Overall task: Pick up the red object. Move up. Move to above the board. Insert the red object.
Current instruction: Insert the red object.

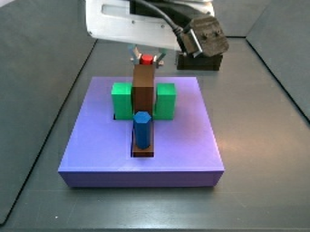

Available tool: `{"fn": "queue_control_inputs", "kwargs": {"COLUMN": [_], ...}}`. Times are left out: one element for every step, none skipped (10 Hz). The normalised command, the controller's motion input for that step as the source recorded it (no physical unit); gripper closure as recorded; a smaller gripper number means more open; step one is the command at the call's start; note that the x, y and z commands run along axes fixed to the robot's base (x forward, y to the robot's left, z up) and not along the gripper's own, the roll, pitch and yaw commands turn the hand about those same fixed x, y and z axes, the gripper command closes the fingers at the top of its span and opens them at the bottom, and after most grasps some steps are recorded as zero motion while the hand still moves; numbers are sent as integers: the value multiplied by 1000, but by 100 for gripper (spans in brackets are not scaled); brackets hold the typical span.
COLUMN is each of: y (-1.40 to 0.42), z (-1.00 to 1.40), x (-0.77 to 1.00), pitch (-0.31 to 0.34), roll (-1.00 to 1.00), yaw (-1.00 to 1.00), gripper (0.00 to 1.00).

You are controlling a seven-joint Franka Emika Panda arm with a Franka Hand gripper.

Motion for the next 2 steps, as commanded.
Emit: {"fn": "queue_control_inputs", "kwargs": {"y": [0,0], "z": [-146,0], "x": [0,0], "pitch": [0,0], "roll": [9,0], "yaw": [0,0], "gripper": [100,100]}}
